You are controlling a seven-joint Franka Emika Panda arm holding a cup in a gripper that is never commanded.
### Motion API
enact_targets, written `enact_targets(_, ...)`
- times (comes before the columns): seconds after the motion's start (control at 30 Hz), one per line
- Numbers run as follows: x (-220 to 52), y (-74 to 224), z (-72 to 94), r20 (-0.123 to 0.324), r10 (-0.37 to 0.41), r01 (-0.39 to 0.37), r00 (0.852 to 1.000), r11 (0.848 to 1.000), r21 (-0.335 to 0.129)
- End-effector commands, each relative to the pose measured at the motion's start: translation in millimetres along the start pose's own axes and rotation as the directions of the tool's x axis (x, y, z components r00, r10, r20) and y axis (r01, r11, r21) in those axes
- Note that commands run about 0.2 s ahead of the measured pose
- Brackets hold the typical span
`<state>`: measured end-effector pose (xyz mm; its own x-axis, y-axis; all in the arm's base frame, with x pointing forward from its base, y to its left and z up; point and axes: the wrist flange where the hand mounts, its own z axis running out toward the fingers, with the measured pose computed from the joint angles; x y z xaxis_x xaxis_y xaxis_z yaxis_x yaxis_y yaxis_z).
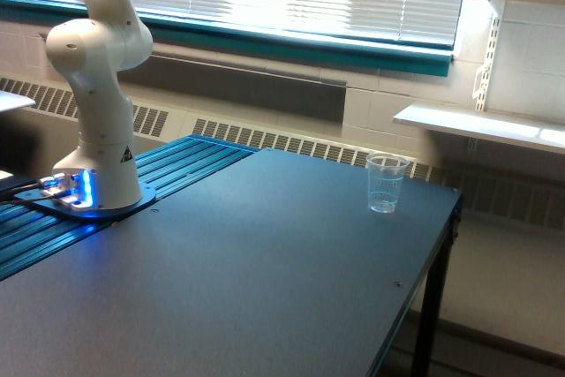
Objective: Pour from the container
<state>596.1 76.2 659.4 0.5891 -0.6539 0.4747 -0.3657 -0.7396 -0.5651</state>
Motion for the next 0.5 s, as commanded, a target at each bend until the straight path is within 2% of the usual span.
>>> enact_targets(0.03,-0.9,-7.4,-7.4,-0.015,-0.007,0.007,1.000,1.000,0.015)
enact_targets(0.5,-22.4,-14.8,-12.4,0.007,-0.072,0.071,0.997,0.997,0.024)
